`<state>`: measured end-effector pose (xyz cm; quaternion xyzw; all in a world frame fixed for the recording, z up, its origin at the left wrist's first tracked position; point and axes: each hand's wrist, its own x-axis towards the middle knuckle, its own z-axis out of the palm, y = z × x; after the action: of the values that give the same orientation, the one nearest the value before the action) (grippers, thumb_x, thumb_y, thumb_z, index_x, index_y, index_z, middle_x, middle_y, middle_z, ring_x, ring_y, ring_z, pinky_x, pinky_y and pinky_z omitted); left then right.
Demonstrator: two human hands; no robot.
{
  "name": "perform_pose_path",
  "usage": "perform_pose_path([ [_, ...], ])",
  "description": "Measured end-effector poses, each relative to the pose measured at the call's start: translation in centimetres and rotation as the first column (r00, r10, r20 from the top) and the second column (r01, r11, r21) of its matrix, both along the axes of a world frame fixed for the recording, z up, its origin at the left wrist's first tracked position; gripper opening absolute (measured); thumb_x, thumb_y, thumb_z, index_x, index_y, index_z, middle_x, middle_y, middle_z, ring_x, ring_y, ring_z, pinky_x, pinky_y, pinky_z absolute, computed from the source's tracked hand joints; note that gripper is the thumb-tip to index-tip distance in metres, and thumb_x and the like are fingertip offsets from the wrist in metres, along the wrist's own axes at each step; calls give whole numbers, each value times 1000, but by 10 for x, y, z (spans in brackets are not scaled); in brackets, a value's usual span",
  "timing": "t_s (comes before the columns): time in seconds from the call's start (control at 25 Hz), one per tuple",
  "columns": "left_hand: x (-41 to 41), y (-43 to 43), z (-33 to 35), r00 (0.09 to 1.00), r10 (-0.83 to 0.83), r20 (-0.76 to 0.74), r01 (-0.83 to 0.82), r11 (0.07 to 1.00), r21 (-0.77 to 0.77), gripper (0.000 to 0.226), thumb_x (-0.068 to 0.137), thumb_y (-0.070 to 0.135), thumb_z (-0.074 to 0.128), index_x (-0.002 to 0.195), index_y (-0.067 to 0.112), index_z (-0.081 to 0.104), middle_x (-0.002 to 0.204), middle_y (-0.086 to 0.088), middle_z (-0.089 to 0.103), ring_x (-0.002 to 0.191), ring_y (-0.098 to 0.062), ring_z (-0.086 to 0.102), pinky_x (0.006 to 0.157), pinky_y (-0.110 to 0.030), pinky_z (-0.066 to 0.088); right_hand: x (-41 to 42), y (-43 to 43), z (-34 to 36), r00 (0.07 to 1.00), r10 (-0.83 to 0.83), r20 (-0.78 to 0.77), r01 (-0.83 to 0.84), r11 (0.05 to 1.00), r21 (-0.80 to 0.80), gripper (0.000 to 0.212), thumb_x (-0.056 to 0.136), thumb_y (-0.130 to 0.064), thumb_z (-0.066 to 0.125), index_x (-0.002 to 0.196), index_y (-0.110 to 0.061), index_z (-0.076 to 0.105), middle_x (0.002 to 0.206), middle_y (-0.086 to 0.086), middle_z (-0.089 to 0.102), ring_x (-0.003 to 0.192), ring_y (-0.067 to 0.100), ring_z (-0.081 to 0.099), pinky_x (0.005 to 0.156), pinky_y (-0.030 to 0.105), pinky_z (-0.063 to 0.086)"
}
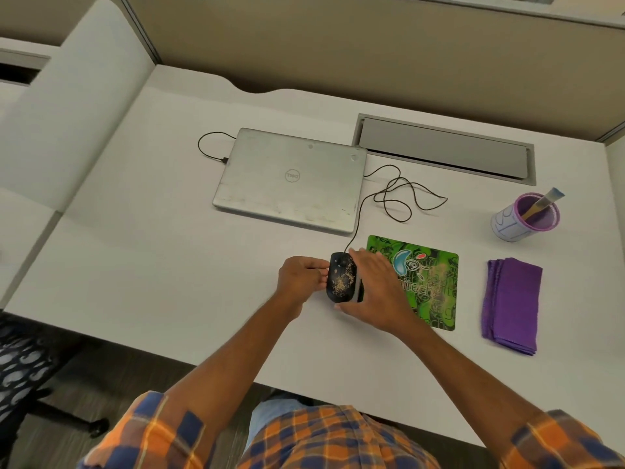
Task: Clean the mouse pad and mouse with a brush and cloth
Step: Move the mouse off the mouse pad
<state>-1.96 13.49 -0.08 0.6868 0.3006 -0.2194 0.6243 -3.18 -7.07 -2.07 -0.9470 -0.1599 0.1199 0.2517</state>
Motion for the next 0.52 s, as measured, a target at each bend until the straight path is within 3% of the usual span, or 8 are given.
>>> perform_pose_path([
  [0.2, -1, 40, -4, 1000, -10, -16, 11, 1000, 25, 28, 96, -11, 60, 111, 3, 79, 101, -14, 81, 90, -21, 78, 73, -22, 65, -4, 44, 1, 1000, -23, -16, 23, 1000, 5, 118, 72, -61, 87, 165, -10, 34, 164, 11, 46, 157, 29, 35, 135, 43, 12],
  [0.52, 1, 81, -18, 998, -39, -50, 42, 997, 63, 28, 95, -11, 61, 106, 5, 81, 97, -12, 82, 92, -22, 79, 78, -27, 67, -12, 91, -8, 998, -55, -43, 56, 998, 9, 119, 74, -59, 88, 166, -8, 33, 167, 11, 43, 160, 28, 32, 136, 41, 7],
])
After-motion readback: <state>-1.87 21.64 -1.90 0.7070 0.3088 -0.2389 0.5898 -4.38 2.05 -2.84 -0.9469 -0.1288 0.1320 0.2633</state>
